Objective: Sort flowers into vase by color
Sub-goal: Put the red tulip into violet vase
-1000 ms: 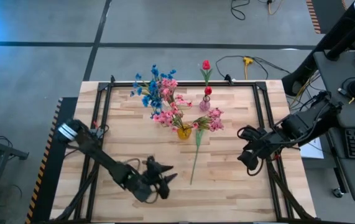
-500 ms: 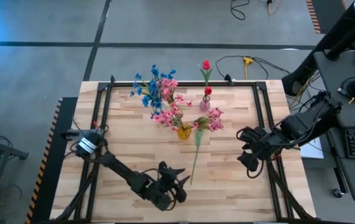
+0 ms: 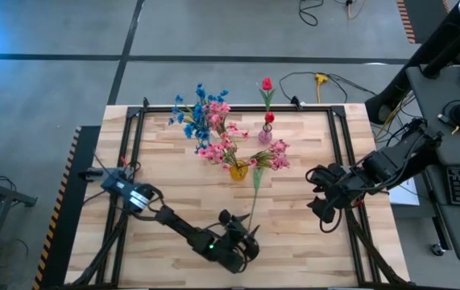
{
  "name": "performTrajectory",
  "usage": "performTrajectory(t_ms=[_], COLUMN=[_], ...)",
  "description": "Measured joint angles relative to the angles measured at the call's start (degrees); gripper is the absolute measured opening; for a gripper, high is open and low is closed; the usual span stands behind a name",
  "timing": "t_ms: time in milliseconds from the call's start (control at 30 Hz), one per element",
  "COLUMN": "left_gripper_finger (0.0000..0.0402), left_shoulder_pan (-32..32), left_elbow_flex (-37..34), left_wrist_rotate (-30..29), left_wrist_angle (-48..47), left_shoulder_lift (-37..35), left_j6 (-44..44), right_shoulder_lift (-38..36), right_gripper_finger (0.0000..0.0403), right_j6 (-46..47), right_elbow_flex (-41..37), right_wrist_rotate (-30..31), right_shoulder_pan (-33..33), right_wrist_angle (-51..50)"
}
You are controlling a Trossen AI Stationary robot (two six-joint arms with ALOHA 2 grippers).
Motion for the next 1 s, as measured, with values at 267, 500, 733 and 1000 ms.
performTrajectory(t_ms=[267,500,733,1000], left_gripper_finger=[0.0203,0.0183,0.0145,0.0012], left_shoulder_pan=[3.9,5.5,5.8,5.9], left_elbow_flex=[2.4,2.3,2.3,2.4], left_wrist_rotate=[0.5,4.4,3.7,4.0], left_wrist_angle=[-5.7,-7.1,-8.2,-12.2], left_shoulder_lift=[2.6,3.4,4.2,4.2], left_j6=[-8.1,-9.7,-12.7,-16.9], right_shoulder_lift=[0.0,0.0,0.0,0.0], right_gripper_finger=[0.0281,0.0281,0.0281,0.0281], right_j6=[-0.5,-1.9,-2.3,-2.6], right_elbow_flex=[-0.7,-0.9,-0.9,-0.9], right_wrist_rotate=[0.4,1.1,1.4,1.4], right_shoulder_pan=[0.0,0.0,0.0,0.0], right_wrist_angle=[0.1,0.1,0.2,0.3])
